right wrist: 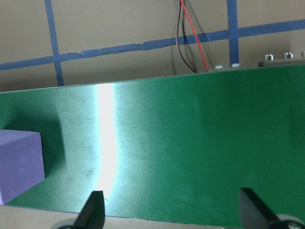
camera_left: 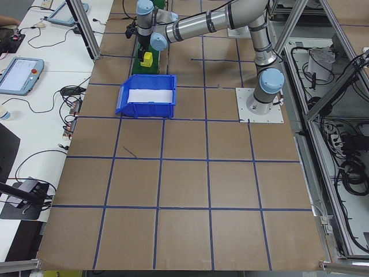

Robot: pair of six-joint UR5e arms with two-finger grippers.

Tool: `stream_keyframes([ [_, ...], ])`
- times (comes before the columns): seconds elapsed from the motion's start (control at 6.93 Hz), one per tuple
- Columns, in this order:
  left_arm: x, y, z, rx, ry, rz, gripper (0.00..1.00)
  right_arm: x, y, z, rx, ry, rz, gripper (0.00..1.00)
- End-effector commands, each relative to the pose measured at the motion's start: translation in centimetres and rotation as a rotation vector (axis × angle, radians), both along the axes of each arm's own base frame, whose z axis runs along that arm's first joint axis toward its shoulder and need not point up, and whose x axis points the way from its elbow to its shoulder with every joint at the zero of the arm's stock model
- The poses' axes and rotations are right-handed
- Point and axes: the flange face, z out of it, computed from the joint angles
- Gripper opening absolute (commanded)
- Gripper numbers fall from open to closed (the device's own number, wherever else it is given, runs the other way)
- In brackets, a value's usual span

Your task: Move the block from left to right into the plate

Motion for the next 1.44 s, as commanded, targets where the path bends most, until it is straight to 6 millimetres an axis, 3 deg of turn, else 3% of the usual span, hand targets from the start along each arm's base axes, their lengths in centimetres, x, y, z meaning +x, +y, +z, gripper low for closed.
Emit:
stream_keyframes([
  [0.0, 5.6, 3.7, 8.0, 0.039, -0.014, 0.073, 1.00, 1.3, -0.1, 0.1, 0.004, -0.003, -0.001, 1.00],
  [0.14, 10.0, 5.7, 11.7, 0.076, -0.009, 0.136, 1.00, 4.1, -0.4, 0.3, 0.009, -0.002, 0.014, 1.00],
  [0.29, 12.4, 9.5, 15.5, 0.118, -0.016, 0.155, 1.00, 7.2, -0.7, 0.3, 0.023, -0.002, 0.003, 1.00],
  [0.43, 12.2, 13.0, 18.6, 0.133, -0.018, 0.154, 1.00, 9.1, -0.8, 0.2, 0.033, -0.021, -0.019, 1.00],
  [0.58, 12.1, 15.0, 20.6, 0.118, -0.024, 0.155, 1.00, 9.2, -0.8, 0.0, 0.028, -0.029, -0.020, 1.00],
  [1.01, 11.3, 15.7, 19.7, 0.179, -0.053, 0.150, 1.00, 9.5, -1.2, -1.3, 0.025, -0.064, -0.023, 1.00],
  [1.3, 11.1, 17.2, 19.2, 0.182, -0.060, 0.153, 1.00, 9.5, -1.2, -1.7, 0.029, -0.069, -0.020, 1.00],
])
